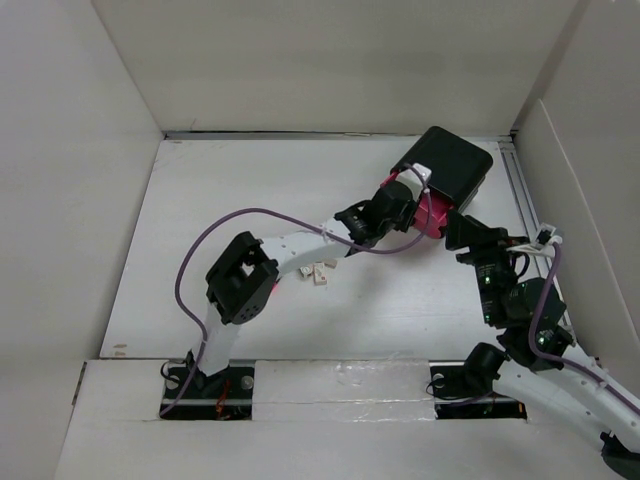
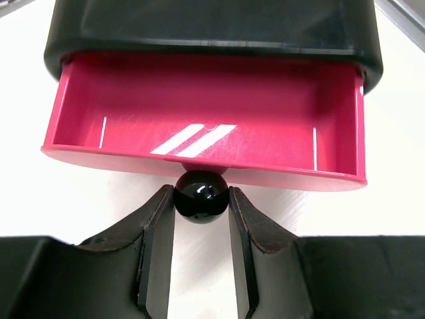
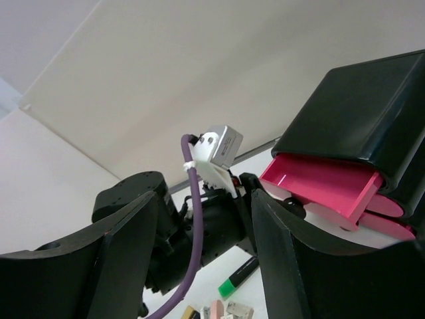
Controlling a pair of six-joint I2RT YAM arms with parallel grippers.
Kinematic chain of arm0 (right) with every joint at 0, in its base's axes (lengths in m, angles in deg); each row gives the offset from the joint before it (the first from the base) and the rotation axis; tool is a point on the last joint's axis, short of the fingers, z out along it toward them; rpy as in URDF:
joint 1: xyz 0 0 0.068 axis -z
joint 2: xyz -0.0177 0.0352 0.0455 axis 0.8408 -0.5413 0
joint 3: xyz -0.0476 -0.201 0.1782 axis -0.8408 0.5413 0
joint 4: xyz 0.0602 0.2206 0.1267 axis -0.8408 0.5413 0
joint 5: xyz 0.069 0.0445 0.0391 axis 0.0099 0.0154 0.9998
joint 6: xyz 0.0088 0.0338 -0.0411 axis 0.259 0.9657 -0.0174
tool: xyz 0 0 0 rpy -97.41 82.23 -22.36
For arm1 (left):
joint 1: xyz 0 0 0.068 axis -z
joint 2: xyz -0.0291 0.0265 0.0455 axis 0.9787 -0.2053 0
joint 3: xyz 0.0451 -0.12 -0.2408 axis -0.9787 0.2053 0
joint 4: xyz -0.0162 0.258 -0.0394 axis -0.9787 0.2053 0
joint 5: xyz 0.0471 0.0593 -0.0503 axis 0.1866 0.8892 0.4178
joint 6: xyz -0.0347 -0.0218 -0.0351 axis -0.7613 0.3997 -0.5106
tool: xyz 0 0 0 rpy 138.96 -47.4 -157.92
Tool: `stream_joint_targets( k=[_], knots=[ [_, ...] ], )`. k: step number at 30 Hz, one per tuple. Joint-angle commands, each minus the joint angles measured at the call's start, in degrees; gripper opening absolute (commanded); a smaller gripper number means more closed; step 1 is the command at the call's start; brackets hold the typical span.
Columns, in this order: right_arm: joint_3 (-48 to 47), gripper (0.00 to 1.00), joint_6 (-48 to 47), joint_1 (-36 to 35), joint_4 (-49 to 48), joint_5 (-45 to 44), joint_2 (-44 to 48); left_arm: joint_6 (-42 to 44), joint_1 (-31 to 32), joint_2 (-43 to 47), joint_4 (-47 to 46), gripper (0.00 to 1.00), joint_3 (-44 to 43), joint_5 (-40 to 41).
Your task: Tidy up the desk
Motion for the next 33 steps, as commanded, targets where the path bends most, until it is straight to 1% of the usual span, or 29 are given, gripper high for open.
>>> stream_joint_targets(
  k=[1, 5, 11, 14, 19, 22, 23, 25, 26, 28, 29, 31, 33],
  knots=[
    [0.22, 0.64, -0.97, 0.17, -2.76, -0.27, -0.16, -0.68, -0.22, 6.26, -2.44, 0.06, 3.02, -0.14],
    [0.31, 0.63, -0.97, 0.17, -3.02, -0.35, -0.42, -1.03, -0.22, 9.33, -3.06, 0.05, 7.40, 0.12],
    [0.31, 0.63, -0.97, 0.17, -3.02, -0.09, -0.77, -1.47, -0.22, 11.54, -3.93, 0.05, 10.84, 0.21],
    [0.31, 0.63, -0.97, 0.17, -3.11, -0.09, -0.69, -1.65, -0.22, 11.81, -3.85, 0.06, 11.46, 0.39],
    [0.31, 0.63, -1.06, 0.17, -3.20, 0.09, -0.86, -1.91, -0.22, 11.98, -3.58, 0.06, 11.64, 0.65],
    [0.31, 0.63, -0.97, 0.17, -3.37, 0.35, -0.95, -1.82, -0.22, 11.98, -3.76, 0.15, 11.99, 0.74],
    [0.40, 0.63, -1.06, 0.17, -3.37, 0.44, -0.95, -1.82, -0.22, 11.72, -3.32, 0.27, 11.56, 0.74],
    [0.40, 0.63, -0.97, 0.17, -3.46, 0.44, -1.21, -1.91, -0.22, 11.72, -3.14, 0.37, 11.46, 1.00],
    [0.40, 0.64, -0.97, 0.17, -3.46, 0.44, -1.30, -1.82, -0.22, 11.89, -3.23, 0.44, 11.64, 1.00],
    [0.40, 0.63, -1.06, 0.17, -3.55, 0.44, -1.39, -1.91, -0.22, 12.15, -3.49, 0.52, 11.99, 1.09],
    [0.40, 0.63, -1.06, 0.17, -3.55, 0.61, -1.21, -2.00, -0.22, 12.68, -3.50, 0.59, 12.43, 1.18],
    [0.40, 0.63, -0.97, 0.17, -3.46, 0.61, -1.04, -2.09, -0.22, 13.38, -3.84, 0.64, 13.04, 1.70],
    [0.40, 0.64, -0.97, 0.17, -3.46, 0.70, -1.12, -2.09, -0.22, 14.70, -4.02, 0.65, 14.01, 2.75]
  ],
)
